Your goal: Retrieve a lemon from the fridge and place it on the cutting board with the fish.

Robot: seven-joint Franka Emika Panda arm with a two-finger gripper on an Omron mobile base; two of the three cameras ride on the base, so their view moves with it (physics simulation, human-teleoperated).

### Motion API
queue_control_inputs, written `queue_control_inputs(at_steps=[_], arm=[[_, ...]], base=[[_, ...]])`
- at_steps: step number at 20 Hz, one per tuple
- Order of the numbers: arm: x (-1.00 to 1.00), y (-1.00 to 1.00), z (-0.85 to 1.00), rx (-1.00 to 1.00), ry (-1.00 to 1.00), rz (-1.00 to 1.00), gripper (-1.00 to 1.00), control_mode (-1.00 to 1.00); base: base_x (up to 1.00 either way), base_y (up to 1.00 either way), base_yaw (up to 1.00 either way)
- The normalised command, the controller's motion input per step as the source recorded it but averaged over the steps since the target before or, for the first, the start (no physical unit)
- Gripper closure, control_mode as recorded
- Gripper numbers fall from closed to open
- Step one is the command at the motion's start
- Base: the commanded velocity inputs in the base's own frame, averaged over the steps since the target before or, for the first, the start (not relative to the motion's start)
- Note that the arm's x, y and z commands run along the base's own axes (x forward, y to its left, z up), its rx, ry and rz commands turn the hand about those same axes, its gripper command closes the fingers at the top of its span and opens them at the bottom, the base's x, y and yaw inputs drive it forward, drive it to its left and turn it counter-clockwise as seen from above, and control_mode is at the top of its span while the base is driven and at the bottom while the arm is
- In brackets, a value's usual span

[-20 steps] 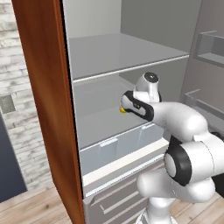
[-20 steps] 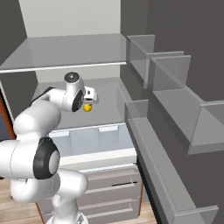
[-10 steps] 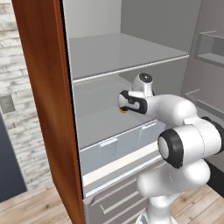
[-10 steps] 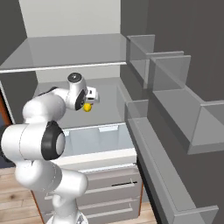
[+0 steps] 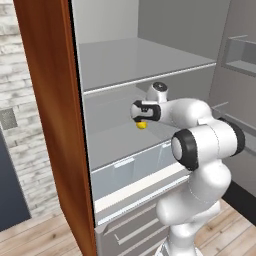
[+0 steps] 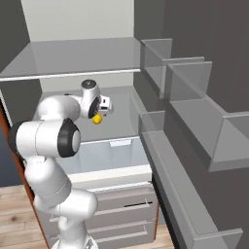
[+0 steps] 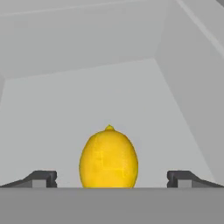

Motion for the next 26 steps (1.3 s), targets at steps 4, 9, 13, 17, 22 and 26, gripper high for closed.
queue_control_inputs(at_steps=[4,9,13,17,22,26], arm=[[0.24,0.0,-0.24,0.0,0.07,0.0,-1.0,-1.0],[0.02,0.0,-0.29,0.0,0.09,0.0,-1.0,-1.0],[0.0,0.06,-0.34,0.0,0.06,0.0,-1.0,-1.0],[0.0,0.08,-0.19,0.0,0.04,0.0,-1.0,-1.0],[0.0,0.05,-0.19,0.02,0.01,0.0,1.0,-1.0],[0.0,0.0,-0.04,0.01,0.0,0.0,1.0,-1.0]], base=[[0.0,0.0,0.0],[0.0,0.0,0.0],[0.0,0.0,0.0],[0.0,0.0,0.0],[0.0,0.0,0.0],[0.0,0.0,0.0]])
